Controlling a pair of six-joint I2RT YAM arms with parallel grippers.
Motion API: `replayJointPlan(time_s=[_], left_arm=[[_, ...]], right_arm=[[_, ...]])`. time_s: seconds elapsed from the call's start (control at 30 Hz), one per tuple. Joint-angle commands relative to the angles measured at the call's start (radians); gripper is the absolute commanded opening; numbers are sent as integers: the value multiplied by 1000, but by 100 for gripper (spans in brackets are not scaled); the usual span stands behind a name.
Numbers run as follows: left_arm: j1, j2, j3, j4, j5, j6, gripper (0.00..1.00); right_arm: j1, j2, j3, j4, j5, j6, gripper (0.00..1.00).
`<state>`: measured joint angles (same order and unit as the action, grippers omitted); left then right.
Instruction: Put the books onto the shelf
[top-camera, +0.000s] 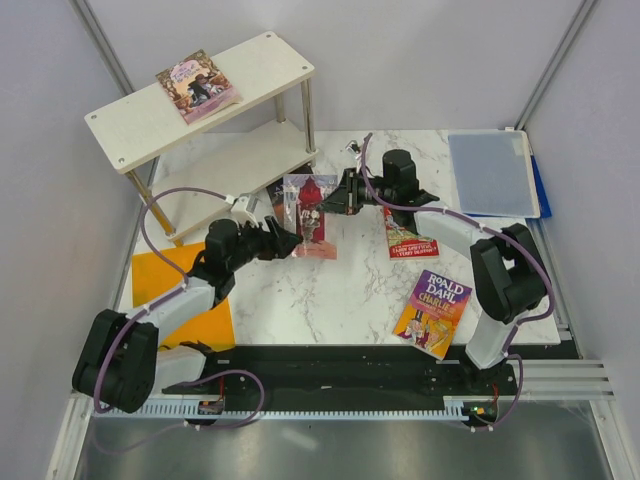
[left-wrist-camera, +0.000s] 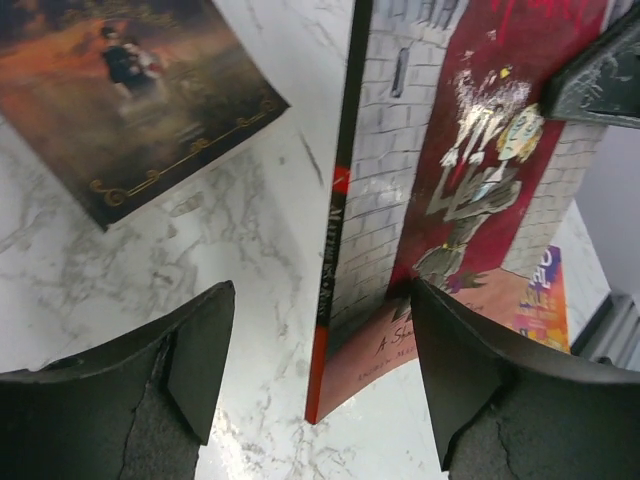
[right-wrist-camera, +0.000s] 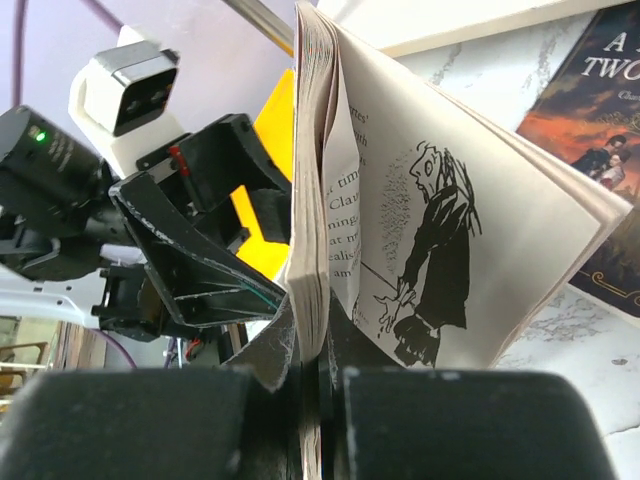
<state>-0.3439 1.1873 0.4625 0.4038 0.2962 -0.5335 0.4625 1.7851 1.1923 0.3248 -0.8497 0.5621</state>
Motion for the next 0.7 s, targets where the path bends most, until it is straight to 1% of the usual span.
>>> replayJointPlan(time_s=[0.0, 0.07, 0.13, 0.2, 0.3, 0.33, 0.37, 0.4, 0.47, 0.5, 0.53, 0.57, 0.6, 0.63, 0.67], left_arm=[[3, 46, -4, 242, 168, -17, 77], [5, 57, -7, 295, 208, -48, 75], [2, 70, 1, 306, 236, -60, 72], [2, 69, 1, 308, 251, -62, 63], [2, 63, 5, 282, 262, -54, 37], [0, 58, 7, 273, 267, -51, 16], [0, 58, 16, 242, 270, -48, 7], [-1, 55, 21, 225, 271, -36, 2], [-3, 35, 31, 199, 267, -28, 2], [-3, 26, 39, 154, 264, -11, 2], [-4, -1, 51, 124, 256, 3, 2], [-4, -14, 74, 90, 232, 10, 2], [-3, -34, 93, 22, 218, 36, 2], [-4, -47, 116, -29, 187, 52, 2], [-4, -75, 177, -75, 169, 82, 2]], right_arm=[[5, -53, 20, -30, -58, -44, 0], [5, -49, 27, -20, -61, -38, 0], [5, -43, 36, -17, -61, -31, 0], [5, -35, 55, -18, -60, -31, 0], [5, -20, 85, -24, -57, -30, 0], [7, -15, 93, -20, -55, -25, 0], [5, -7, 104, -18, -55, -21, 0], [5, -4, 110, -21, -52, -21, 0], [5, 3, 131, -46, -42, -40, 0], [5, 2, 138, -61, -28, -51, 2], [5, 2, 141, -81, -16, -62, 7], [5, -7, 139, -85, 18, -68, 32], [5, -16, 136, -92, 43, -86, 43], [5, -35, 132, -114, 73, -99, 60], [5, -47, 121, -124, 122, -125, 66]])
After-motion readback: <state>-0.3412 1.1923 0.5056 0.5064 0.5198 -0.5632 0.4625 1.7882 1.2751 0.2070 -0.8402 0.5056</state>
